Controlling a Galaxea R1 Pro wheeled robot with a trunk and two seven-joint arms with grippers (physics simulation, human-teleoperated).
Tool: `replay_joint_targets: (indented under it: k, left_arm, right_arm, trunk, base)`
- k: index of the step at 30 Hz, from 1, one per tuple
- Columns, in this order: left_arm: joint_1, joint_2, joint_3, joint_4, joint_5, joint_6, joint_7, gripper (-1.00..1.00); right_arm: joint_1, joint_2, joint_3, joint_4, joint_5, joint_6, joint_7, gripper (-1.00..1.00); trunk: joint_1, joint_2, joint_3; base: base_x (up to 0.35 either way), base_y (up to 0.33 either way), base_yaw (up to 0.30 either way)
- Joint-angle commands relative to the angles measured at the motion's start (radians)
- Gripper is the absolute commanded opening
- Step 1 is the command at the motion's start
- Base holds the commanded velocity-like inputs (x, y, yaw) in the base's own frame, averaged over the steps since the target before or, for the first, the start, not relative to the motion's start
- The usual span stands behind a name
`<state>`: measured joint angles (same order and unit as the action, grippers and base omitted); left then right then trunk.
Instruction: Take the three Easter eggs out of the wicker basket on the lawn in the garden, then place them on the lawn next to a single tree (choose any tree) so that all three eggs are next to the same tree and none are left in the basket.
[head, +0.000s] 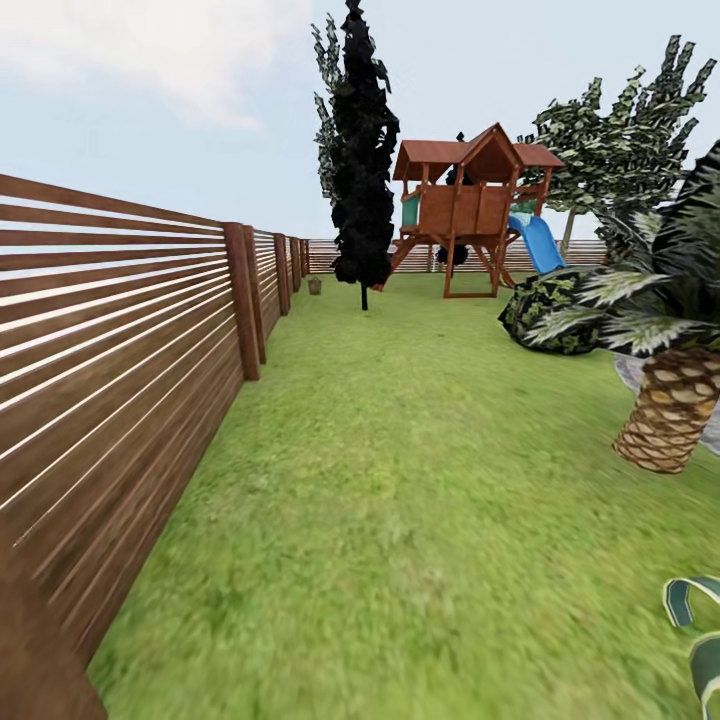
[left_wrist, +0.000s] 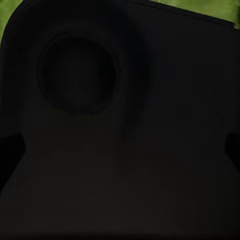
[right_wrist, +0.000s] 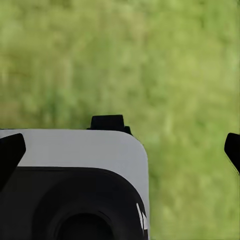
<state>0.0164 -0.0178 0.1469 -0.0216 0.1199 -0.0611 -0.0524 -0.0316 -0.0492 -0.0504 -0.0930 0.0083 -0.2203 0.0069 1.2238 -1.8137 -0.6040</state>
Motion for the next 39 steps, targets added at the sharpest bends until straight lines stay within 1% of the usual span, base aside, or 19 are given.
replay_joint_targets:
  k: [1,39]
  left_arm:
    - [0.001,0.000,0.003,-0.001,0.010,0.000,-0.005,1.00]
    - [0.001,-0.001,0.003,-0.001,0.010,0.000,-0.006,1.00]
  right_arm:
    - [-0.001,0.000,-0.005,0.001,0.001,-0.004,0.001,1.00]
    - [0.000,0.000,-0.005,0.001,0.001,-0.004,0.001,1.00]
  trunk:
    - [0.001,0.000,-0.001]
    - [0.001,0.000,-0.001]
  base:
    - [0.332,0.005,0.000]
    - [0.332,0.000,0.000]
